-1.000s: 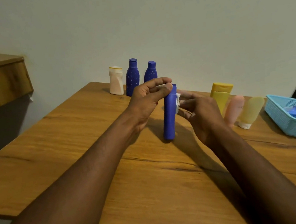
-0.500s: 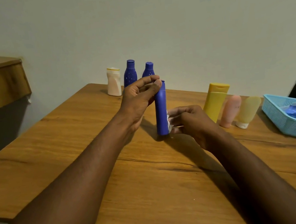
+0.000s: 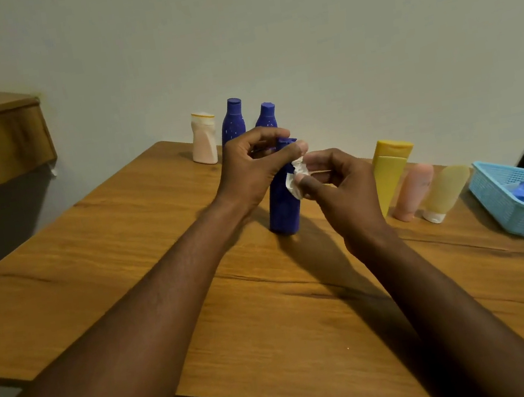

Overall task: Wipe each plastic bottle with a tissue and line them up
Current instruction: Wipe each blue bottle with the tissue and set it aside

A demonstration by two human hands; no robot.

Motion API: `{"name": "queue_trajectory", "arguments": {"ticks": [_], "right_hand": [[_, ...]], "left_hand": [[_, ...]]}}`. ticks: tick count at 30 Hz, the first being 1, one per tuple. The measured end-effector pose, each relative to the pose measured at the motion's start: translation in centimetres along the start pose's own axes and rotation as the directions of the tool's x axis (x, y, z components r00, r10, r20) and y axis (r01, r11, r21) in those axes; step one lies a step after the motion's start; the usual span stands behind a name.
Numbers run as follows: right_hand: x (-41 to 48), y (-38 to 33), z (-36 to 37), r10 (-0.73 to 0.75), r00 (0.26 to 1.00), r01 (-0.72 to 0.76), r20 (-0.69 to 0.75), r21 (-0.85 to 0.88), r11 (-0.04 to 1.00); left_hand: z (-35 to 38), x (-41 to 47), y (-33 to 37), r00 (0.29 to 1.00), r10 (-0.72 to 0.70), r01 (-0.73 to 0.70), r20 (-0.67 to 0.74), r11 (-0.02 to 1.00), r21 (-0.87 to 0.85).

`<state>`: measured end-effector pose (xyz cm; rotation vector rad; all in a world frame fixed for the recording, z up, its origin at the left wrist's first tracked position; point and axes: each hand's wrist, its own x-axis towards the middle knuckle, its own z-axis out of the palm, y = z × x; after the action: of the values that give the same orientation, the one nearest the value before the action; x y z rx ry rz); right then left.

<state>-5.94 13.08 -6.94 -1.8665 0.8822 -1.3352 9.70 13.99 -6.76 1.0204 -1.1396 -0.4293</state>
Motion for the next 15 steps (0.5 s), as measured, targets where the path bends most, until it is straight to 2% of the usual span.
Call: {"name": "queue_trajectory", "arguments": {"ticks": [5,8,10,15], "right_hand": [[0.0,1.1,-0.8,0.181,0.97,-0.173,0.162,-0.064,0.983],[0.2,1.7,-1.1,0.236,0.955,-0.224,0.178,-0.084,0.971],[0.2,1.9,-1.0,0.185,0.972,-0.17,0.141,-0.116,0.979],[0.3,0.7,-0.4,-0.073,0.997,0.077,0.029,-0.152,0.985]], "left_hand": [[-0.1,0.0,0.2,0.999,-0.02,0.019,-0.034,1.0,-0.012],[0.0,0.1,0.2,0.999,-0.007,0.007,-0.038,1.0,0.009],[0.0,0.2,0.2,0.999,0.006,-0.005,-0.036,1.0,0.028],[0.0,0.1,-0.1,0.999,0.036,-0.034,-0.022,0.996,0.083]]}}
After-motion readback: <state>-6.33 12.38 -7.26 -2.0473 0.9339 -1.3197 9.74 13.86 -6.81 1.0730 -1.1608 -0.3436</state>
